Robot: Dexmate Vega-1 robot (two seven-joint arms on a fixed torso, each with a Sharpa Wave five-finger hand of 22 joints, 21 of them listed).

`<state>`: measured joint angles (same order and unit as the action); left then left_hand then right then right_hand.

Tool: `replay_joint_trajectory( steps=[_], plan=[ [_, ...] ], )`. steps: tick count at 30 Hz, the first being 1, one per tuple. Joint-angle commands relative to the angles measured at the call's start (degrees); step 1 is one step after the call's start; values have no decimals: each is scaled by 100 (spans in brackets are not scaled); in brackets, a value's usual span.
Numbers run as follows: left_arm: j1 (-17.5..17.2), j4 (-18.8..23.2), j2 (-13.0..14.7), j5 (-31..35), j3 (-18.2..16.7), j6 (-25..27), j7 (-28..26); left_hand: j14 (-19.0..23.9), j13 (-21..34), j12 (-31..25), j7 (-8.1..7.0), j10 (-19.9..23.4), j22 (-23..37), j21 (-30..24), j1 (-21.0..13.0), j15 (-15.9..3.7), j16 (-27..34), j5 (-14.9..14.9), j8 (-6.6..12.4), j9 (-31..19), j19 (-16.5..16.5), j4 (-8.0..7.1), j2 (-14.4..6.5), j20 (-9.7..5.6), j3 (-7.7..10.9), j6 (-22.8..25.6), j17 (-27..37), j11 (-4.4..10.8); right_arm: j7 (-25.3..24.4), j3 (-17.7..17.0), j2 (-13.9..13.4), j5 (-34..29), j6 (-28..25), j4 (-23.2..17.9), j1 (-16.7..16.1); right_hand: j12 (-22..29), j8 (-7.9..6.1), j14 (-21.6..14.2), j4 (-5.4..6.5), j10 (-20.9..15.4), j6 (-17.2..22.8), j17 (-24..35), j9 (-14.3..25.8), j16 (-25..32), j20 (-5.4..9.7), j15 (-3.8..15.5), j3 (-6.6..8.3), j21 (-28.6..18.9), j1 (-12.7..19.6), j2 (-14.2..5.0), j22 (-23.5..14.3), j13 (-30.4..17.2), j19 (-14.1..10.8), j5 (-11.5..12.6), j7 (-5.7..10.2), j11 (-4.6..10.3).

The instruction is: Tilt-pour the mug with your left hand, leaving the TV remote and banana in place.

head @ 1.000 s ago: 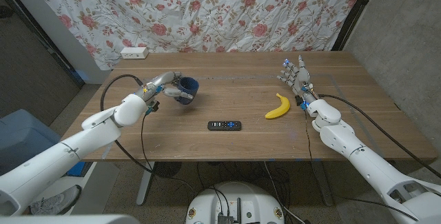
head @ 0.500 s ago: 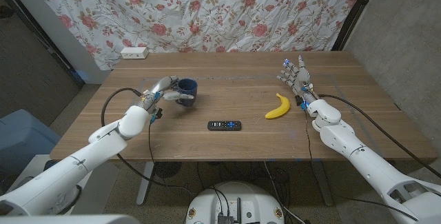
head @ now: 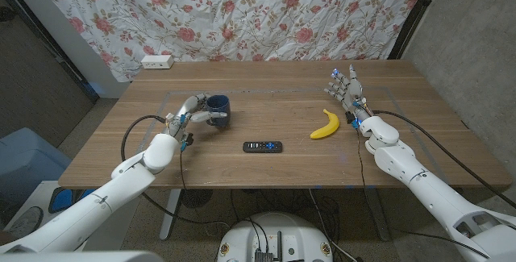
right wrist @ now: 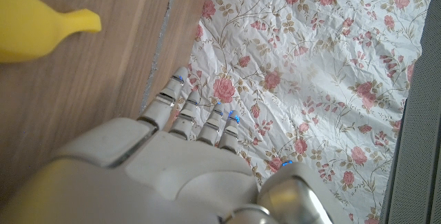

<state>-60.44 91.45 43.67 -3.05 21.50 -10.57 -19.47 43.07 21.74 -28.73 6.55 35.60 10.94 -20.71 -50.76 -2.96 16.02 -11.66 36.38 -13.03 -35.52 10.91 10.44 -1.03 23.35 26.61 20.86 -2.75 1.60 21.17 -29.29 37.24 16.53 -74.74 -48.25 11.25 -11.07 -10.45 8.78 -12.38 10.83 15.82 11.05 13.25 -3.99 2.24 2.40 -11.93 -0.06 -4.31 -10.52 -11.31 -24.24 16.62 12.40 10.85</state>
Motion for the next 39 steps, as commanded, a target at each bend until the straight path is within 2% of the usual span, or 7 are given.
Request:
replay_joint_trajectory(
  steps=[1, 18, 28, 29, 30, 34, 39],
  plan=[
    [-33, -81, -166, -153, 49, -4, -93, 128, 1301, 43, -565, 958, 8, 19, 1, -662, -31, 1, 1545, 0, 41, -181, -1822, 19, 221, 528, 21, 987, 0, 2, 1, 0, 0, 0, 0, 28, -21, -33, 22, -27, 7, 14, 14, 29, -3, 289, 4, -36, -6, -50, -31, -23, -24, 26, 37, 14],
    [139, -242, -173, -17, 213, -58, -32, -74, 1235, 199, -658, 741, 4, 89, 97, -598, -126, 12, 1509, 46, 205, -155, -1782, 46, 221, 513, 22, 983, -1, 1, 0, 0, -3, -4, 0, 29, -21, -37, 22, -30, 8, 14, 14, 31, -5, 287, 5, -36, -5, -53, -31, -23, -24, 27, 37, 16],
    [240, -312, -81, 138, 316, -154, 84, -260, 1094, 482, -691, 421, 0, 137, 180, -518, -260, 6, 1436, 102, 300, -122, -1719, 77, 281, 422, -75, 894, -3, 1, -1, 0, -4, -7, -1, 26, -21, -32, 23, -21, 7, 14, 14, 29, -7, 293, 6, -36, -5, -54, -31, -23, -24, 27, 37, 16],
    [245, -318, -73, 143, 321, -166, 96, -361, 1066, 543, -695, 352, -1, 146, 198, -482, -315, 7, 1419, 112, 316, -112, -1683, 91, 283, 402, -109, 835, -3, 1, -1, 0, -4, -7, -2, 26, -21, -34, 23, -23, 7, 14, 14, 30, -8, 288, 6, -36, -5, -54, -31, -23, -22, 27, 37, 10],
    [245, -316, -68, 148, 322, -161, 97, -467, 1021, 642, -670, 234, -2, 156, 218, -404, -373, 5, 1384, 134, 331, -106, -1660, 102, 301, 370, -155, 847, -4, 1, -1, 0, -5, -8, -2, 27, -21, -36, 23, -25, 8, 13, 14, 30, -6, 284, 6, -36, -5, -55, -31, -23, -24, 27, 37, 7],
    [243, -316, -52, 148, 332, -143, 122, -680, 931, 793, -651, 104, -6, 202, 271, -306, -481, 6, 1312, 178, 416, -91, -1566, 113, 324, 350, -267, 783, -3, 1, -1, 1, -5, -9, -2, 25, -21, -40, 22, -20, 8, 13, 14, 32, -9, 290, 5, -36, -5, -53, -31, -23, -23, 26, 37, 13],
    [215, -294, -23, 135, 329, -112, 137, -767, 830, 930, -564, -4, -14, 235, 315, -255, -521, 2, 1169, 218, 453, -92, -1512, 122, 372, 229, -396, 710, -2, 1, -1, 1, -5, -7, -1, 28, -21, -37, 22, -27, 8, 13, 14, 31, -9, 292, 5, -37, -5, -52, -31, -23, -25, 26, 37, 17]
  ],
)
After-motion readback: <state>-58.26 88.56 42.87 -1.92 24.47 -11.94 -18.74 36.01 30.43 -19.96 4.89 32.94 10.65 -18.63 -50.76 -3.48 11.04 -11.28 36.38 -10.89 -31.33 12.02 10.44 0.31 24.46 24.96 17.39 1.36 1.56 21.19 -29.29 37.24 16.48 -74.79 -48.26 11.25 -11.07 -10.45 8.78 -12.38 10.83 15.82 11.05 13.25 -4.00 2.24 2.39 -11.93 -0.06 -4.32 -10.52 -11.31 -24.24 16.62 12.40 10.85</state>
